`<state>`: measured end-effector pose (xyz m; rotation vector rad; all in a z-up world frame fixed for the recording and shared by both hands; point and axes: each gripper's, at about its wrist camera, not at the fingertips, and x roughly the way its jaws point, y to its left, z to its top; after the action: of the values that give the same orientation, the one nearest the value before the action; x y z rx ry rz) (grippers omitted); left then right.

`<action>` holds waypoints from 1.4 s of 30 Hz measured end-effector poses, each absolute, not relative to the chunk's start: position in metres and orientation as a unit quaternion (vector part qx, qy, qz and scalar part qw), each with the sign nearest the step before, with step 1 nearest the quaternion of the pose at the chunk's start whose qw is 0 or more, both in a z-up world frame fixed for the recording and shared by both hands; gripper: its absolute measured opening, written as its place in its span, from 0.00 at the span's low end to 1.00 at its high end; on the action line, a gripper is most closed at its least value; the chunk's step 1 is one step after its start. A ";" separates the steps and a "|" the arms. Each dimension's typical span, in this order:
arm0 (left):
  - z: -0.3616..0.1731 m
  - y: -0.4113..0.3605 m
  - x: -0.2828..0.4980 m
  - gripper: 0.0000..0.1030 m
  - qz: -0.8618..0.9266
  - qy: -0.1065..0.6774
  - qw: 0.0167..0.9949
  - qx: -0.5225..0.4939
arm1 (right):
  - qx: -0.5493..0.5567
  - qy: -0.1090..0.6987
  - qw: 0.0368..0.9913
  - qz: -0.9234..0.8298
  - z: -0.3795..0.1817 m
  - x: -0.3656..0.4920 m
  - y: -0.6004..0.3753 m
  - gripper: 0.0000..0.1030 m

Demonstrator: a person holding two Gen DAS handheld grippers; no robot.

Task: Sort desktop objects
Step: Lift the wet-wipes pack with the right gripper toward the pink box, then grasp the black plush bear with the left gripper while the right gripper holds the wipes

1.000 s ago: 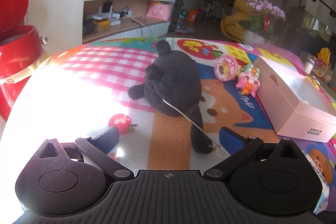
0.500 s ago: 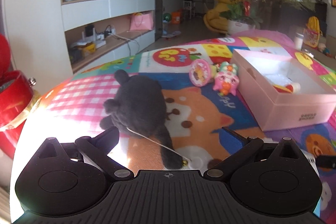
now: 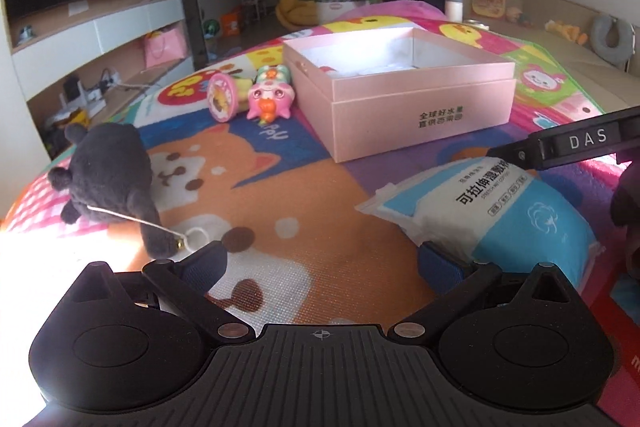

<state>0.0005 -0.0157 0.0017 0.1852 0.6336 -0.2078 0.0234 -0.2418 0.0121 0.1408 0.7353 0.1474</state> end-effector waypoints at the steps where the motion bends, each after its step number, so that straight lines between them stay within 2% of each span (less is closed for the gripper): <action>1: 0.000 -0.018 0.001 1.00 -0.098 0.314 0.939 0.099 | 0.066 0.357 0.929 0.070 0.012 0.023 -0.240 1.00; 16: 0.001 0.008 0.009 1.00 -0.052 0.344 0.937 0.020 | 0.029 0.373 0.924 0.074 0.011 0.027 -0.233 1.00; 24: 0.004 0.027 0.009 1.00 -0.011 0.330 0.943 -0.042 | 0.064 0.337 0.908 0.240 0.061 -0.014 -0.236 1.00; 29: 0.005 0.043 0.006 1.00 0.009 0.315 0.944 -0.094 | -0.010 0.345 0.902 0.261 0.048 -0.022 -0.187 1.00; 30: 0.005 0.046 0.005 1.00 0.008 0.312 0.944 -0.104 | -0.023 0.349 0.899 0.263 0.043 -0.021 -0.179 0.97; 31: 0.006 0.048 0.005 1.00 0.007 0.310 0.945 -0.108 | -0.032 0.356 0.895 0.268 0.039 -0.021 -0.173 0.86; 32: 0.006 0.048 0.005 1.00 0.007 0.310 0.945 -0.109 | -0.039 0.364 0.890 0.273 0.036 -0.020 -0.168 0.80; 33: 0.006 0.048 0.005 1.00 0.008 0.310 0.945 -0.107 | -0.045 0.372 0.887 0.271 0.033 -0.019 -0.166 0.64; 34: 0.006 0.048 0.005 1.00 0.009 0.311 0.945 -0.105 | -0.048 0.374 0.888 0.264 0.031 -0.017 -0.165 0.56; 37: 0.010 0.047 0.005 1.00 0.019 0.302 0.949 -0.084 | -0.036 0.362 0.903 0.229 0.030 -0.011 -0.177 0.55; 42: 0.024 0.043 0.022 1.00 0.082 0.258 0.962 0.021 | 0.005 0.353 0.922 0.160 0.018 0.005 -0.211 0.56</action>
<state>0.0224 0.0431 0.0244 0.0420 0.5225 0.1654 0.0055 -0.2110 0.0184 0.0094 0.7243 0.3288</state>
